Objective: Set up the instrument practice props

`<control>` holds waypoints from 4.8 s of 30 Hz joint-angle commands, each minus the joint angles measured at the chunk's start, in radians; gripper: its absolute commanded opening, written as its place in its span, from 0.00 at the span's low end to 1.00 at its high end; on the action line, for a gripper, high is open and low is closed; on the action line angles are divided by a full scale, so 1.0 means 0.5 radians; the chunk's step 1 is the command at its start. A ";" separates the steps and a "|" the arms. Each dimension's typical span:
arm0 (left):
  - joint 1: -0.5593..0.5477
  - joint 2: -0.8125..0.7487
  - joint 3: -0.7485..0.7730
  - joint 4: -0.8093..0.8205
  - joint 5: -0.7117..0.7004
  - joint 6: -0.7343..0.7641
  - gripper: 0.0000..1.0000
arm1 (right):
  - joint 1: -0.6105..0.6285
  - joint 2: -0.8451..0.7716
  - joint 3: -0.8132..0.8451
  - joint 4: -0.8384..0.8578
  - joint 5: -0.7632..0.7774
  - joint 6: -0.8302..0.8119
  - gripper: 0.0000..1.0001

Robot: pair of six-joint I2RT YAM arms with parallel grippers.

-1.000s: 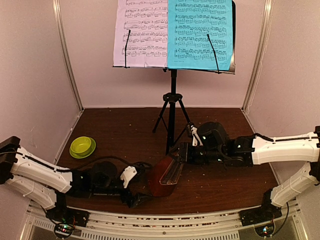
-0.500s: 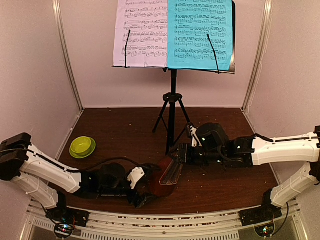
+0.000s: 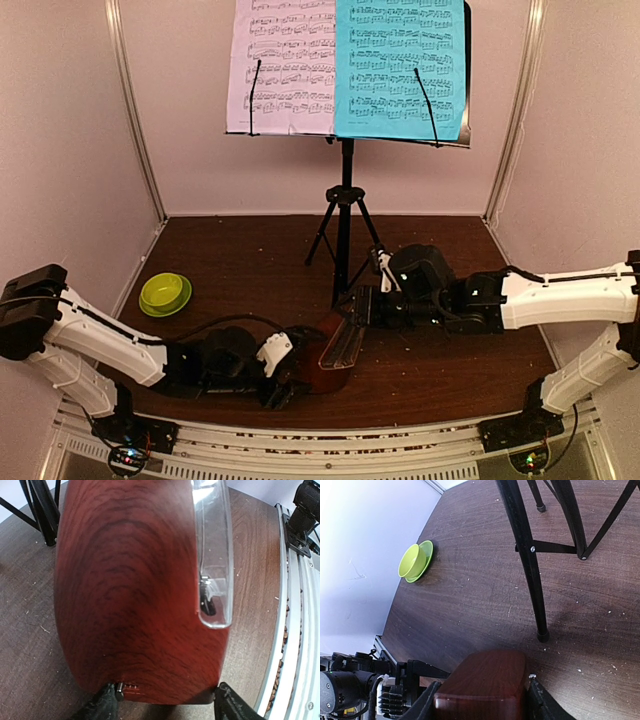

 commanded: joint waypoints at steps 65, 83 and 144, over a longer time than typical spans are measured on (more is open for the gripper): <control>-0.248 -0.224 -0.088 -0.139 -0.669 -0.252 0.83 | 0.253 0.180 0.468 -0.288 0.269 0.005 0.00; -0.249 -1.330 -0.385 -0.750 -1.041 -0.401 0.94 | 0.510 0.509 1.023 -0.729 0.806 -0.410 0.16; -0.004 -1.118 0.254 -1.097 -0.746 -0.755 0.94 | 0.214 0.491 -0.221 0.491 -0.236 -0.374 0.29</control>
